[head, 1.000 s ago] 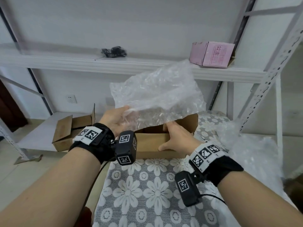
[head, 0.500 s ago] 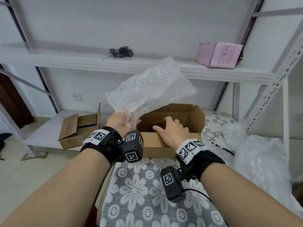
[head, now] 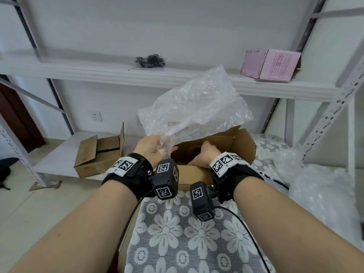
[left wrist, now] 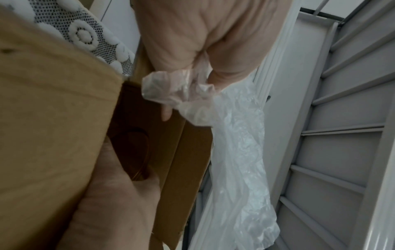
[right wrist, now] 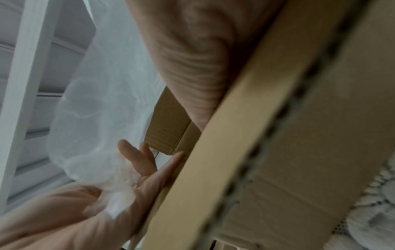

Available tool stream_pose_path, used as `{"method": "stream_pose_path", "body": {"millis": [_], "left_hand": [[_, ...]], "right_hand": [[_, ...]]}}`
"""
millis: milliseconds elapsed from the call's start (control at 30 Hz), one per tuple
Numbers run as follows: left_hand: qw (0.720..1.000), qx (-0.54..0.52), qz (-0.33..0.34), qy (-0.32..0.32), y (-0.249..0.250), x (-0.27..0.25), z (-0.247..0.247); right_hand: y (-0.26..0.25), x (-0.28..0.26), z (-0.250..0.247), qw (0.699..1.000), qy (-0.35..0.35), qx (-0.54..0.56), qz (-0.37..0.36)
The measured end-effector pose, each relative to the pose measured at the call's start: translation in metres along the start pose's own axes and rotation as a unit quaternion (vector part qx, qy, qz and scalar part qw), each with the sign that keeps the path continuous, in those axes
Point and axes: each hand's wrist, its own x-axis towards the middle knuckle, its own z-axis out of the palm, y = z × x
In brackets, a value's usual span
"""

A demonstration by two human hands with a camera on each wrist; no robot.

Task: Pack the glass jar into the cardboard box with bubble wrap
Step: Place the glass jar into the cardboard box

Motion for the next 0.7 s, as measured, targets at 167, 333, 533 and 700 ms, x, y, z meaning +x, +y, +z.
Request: {"method": "stream_pose_path", "body": {"millis": [167, 333, 533, 700], "left_hand": [[0.998, 0.012, 0.056, 0.024, -0.009, 0.009, -0.001], [0.988, 0.008, 0.139, 0.073, -0.013, 0.014, -0.001], [0.975, 0.074, 0.168, 0.126, -0.015, 0.009, 0.007], [0.969, 0.082, 0.180, 0.148, -0.014, 0.013, 0.009]], "right_hand": [[0.010, -0.002, -0.005, 0.997, 0.054, 0.038, -0.045], [0.026, -0.011, -0.022, 0.944, 0.067, 0.304, -0.110], [0.046, -0.024, -0.037, 0.842, -0.082, 0.521, -0.115], [0.056, -0.031, -0.052, 0.756, -0.192, 0.622, -0.073]]}}
